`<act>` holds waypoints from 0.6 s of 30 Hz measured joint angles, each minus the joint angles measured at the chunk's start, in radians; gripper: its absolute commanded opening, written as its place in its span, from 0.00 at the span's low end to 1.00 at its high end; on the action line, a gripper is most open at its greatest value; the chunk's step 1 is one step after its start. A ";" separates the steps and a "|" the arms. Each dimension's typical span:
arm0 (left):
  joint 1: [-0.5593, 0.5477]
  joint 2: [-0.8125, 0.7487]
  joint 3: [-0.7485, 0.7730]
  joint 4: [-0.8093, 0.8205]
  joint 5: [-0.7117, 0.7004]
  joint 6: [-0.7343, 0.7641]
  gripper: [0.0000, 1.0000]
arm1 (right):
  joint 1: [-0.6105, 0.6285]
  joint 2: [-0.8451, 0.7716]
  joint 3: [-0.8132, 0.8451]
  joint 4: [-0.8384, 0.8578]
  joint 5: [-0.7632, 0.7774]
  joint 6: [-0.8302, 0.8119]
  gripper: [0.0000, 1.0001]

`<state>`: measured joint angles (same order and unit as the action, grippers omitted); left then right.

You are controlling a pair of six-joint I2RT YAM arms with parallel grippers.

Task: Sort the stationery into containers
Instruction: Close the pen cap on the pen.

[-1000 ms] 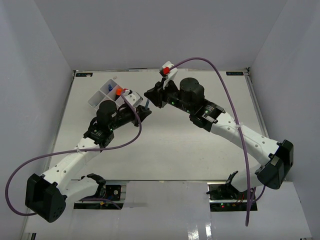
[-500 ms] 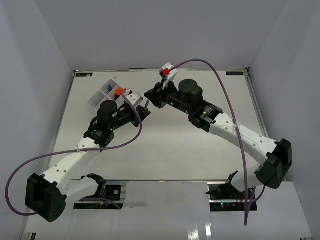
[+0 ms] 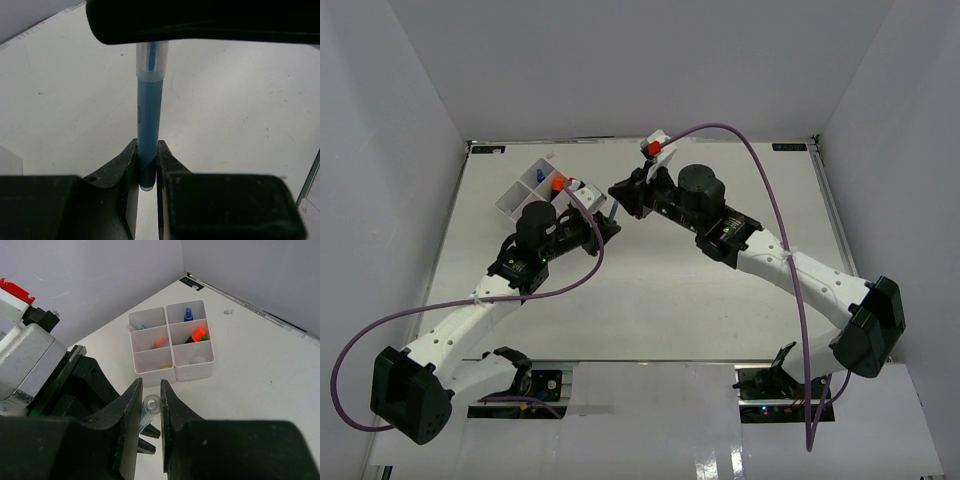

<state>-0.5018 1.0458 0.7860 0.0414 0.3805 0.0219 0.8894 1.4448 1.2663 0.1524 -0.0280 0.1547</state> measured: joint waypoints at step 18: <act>0.004 -0.118 -0.123 0.018 0.133 -0.166 0.43 | 0.025 -0.075 -0.150 -0.060 0.079 0.025 0.08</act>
<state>-0.4976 0.9276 0.6632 0.0593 0.5133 -0.1440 0.9146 1.3697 1.1168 0.0925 0.0509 0.1795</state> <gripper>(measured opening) 0.396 0.217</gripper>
